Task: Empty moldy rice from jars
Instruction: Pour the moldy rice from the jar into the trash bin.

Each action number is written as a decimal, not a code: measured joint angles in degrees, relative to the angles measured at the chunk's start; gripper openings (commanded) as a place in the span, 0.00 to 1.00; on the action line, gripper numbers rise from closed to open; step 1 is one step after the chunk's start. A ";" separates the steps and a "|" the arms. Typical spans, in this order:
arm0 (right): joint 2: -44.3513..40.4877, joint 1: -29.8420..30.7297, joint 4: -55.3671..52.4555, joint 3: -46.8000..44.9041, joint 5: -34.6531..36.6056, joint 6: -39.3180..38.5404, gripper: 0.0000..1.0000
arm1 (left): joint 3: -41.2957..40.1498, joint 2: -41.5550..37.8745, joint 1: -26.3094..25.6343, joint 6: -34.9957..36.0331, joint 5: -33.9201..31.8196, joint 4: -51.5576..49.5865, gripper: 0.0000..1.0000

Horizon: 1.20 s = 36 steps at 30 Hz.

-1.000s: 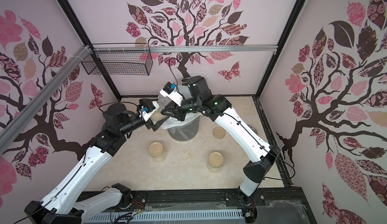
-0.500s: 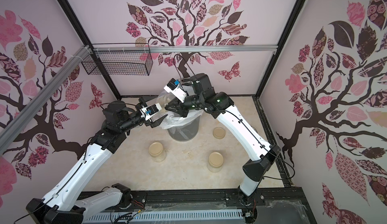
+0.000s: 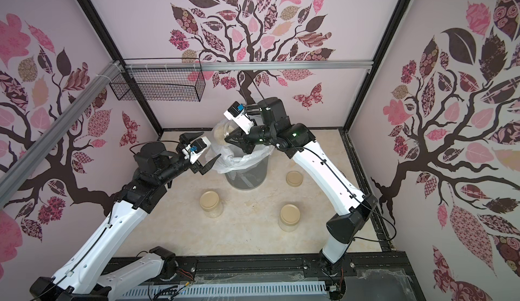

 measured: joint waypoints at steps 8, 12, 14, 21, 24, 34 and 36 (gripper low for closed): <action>-2.51 -2.01 12.07 -8.92 4.20 3.08 0.00 | 5.68 3.34 0.07 -32.81 -3.67 6.21 0.98; -3.76 -2.47 18.27 -14.40 5.46 4.72 0.00 | 11.85 7.23 0.11 -50.49 -6.25 6.99 0.98; -4.02 -2.47 20.81 -16.39 5.84 5.25 0.00 | 13.92 8.83 0.11 -58.55 -6.60 7.67 0.98; -7.78 -2.45 29.42 -25.05 6.45 5.97 0.00 | 18.18 14.88 0.15 -84.72 -5.90 8.83 0.98; -9.09 -2.45 32.83 -27.36 6.82 5.92 0.00 | 19.32 17.18 0.15 -92.74 -5.42 8.37 0.98; -10.78 -2.45 41.92 -30.99 7.06 4.42 0.00 | 21.64 20.22 0.37 -110.73 -3.39 7.61 0.98; -10.78 -2.45 42.99 -30.99 7.06 4.17 0.00 | 21.59 20.94 0.46 -113.33 -2.34 7.85 0.98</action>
